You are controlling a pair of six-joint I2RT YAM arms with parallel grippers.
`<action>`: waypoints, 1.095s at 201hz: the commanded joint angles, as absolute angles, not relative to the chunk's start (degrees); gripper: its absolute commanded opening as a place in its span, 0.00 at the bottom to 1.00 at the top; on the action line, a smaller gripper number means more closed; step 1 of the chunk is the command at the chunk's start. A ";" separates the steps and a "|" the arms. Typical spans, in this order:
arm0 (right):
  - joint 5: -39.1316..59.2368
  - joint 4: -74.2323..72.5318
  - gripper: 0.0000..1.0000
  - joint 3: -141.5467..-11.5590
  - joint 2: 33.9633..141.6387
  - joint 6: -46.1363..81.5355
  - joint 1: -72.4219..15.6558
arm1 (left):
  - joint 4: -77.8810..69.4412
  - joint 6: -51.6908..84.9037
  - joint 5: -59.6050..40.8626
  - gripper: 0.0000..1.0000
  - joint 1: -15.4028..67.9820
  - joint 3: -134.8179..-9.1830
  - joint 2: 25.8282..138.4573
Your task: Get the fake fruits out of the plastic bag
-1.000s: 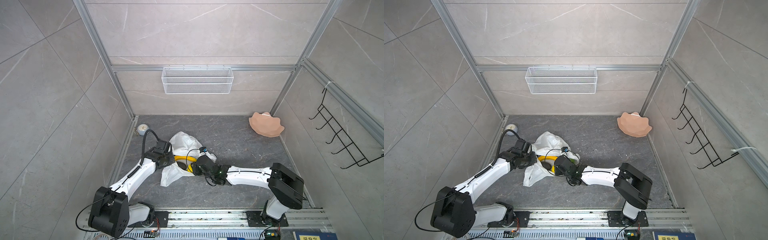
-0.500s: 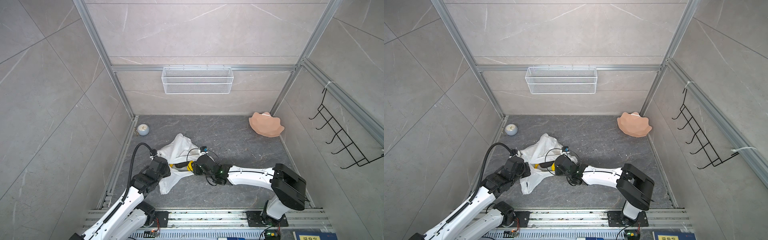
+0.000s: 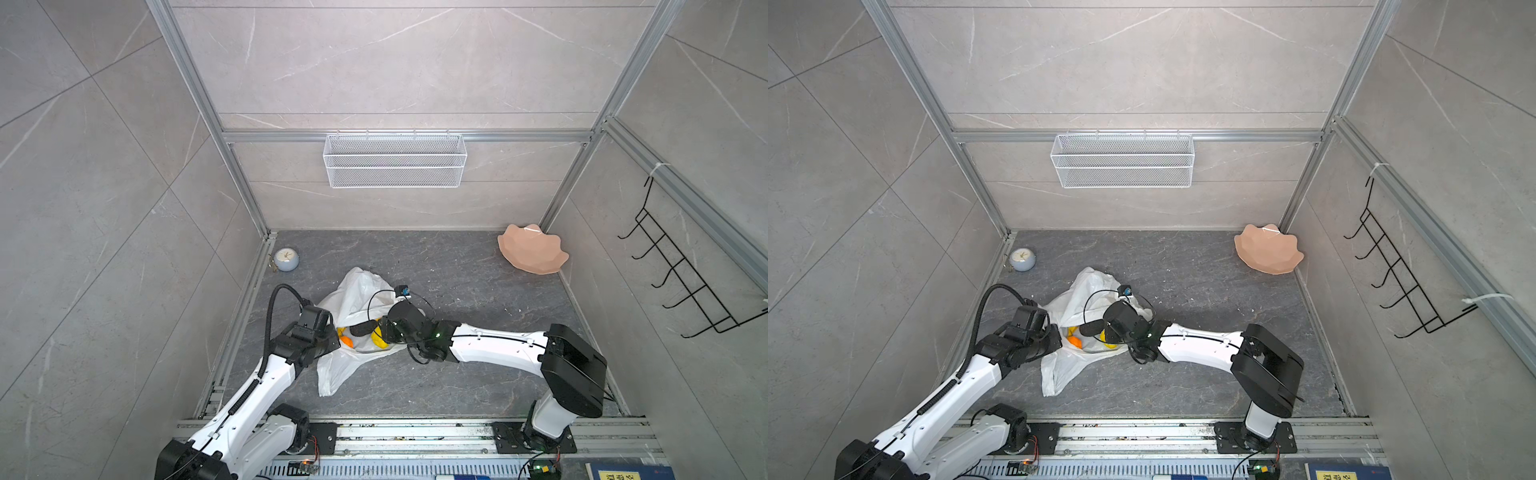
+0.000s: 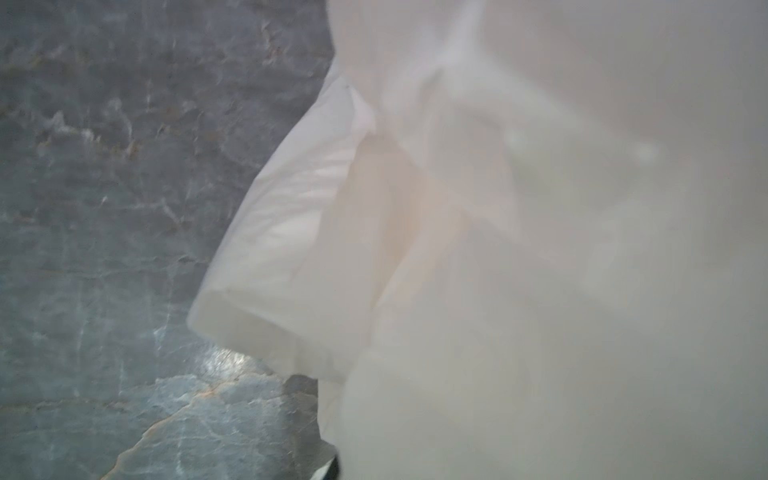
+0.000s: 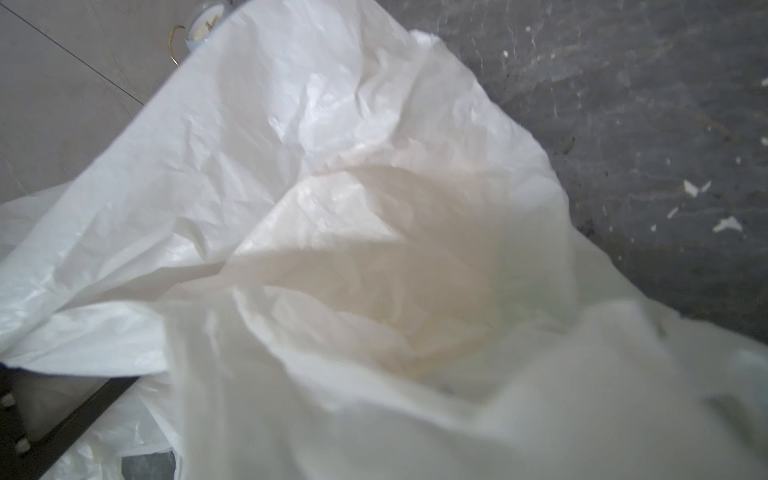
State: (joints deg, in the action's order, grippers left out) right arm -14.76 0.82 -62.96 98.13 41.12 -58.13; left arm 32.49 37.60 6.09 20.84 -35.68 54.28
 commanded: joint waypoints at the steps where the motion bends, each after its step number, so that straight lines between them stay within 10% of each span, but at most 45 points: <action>1: -13.72 3.93 0.51 -68.04 101.21 36.15 -54.24 | 27.50 34.59 1.49 0.00 20.87 -40.79 56.04; 79: -11.08 8.57 0.51 -81.25 107.31 28.76 -43.17 | 29.67 33.60 0.65 0.00 26.72 -48.52 65.24; 220: 8.15 9.94 0.74 -51.97 70.65 28.60 -44.61 | 29.16 42.00 0.42 0.00 32.52 -56.14 77.25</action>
State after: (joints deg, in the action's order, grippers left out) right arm 5.48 5.89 -52.47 78.24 31.73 -44.62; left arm 29.87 39.99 -0.34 31.92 -53.19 75.37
